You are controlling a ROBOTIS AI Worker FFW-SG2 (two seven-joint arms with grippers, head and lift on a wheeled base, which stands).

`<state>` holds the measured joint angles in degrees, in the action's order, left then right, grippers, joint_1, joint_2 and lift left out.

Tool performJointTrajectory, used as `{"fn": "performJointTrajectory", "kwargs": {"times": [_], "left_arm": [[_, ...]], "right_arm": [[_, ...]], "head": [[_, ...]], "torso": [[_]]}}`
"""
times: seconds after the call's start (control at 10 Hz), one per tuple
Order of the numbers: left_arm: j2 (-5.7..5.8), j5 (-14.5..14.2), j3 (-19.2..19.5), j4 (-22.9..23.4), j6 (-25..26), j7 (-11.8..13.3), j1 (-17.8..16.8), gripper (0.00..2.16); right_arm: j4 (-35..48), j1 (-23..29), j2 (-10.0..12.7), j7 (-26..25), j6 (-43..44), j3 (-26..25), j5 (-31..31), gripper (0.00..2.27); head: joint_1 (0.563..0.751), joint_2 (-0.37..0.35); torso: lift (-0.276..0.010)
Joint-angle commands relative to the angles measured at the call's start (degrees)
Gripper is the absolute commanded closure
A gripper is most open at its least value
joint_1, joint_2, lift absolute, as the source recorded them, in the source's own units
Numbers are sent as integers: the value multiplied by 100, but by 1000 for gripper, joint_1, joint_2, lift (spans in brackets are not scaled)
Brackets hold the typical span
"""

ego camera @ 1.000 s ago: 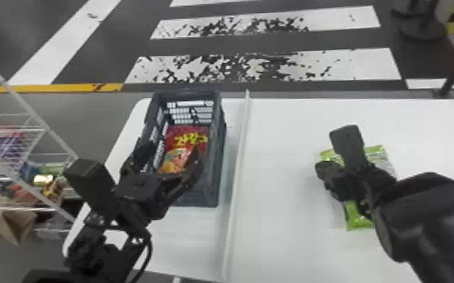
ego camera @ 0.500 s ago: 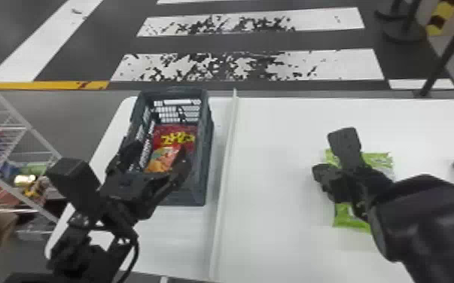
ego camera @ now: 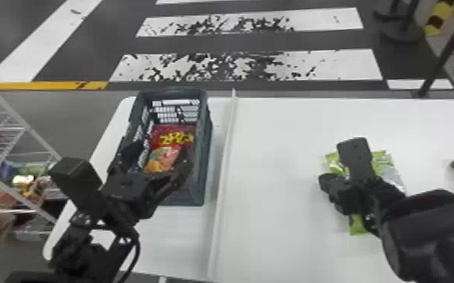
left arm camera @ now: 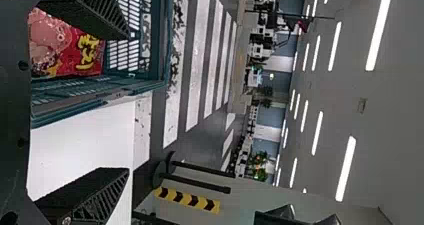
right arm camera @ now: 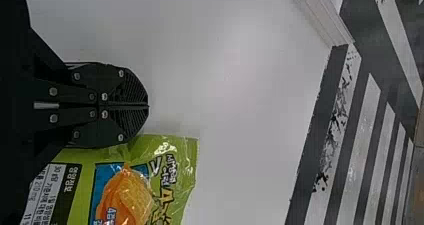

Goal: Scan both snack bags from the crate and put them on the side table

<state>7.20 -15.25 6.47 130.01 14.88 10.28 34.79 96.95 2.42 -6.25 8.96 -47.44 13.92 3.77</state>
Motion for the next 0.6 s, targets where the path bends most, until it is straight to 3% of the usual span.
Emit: {"fn": "performJointTrajectory", "kwargs": {"times": [0.0, 0.5], "left_arm": [[9, -4, -5, -2, 2, 0, -8, 49], [-9, -4, -5, -2, 2, 0, -8, 49]], "right_arm": [[-115, -93, -43, 0, 2, -109, 1, 2243], [-142, -75, -236, 53, 20, -302, -26, 2243]], "head": [[695, 122], [695, 64]], "torso": [[-87], [-87]]}}
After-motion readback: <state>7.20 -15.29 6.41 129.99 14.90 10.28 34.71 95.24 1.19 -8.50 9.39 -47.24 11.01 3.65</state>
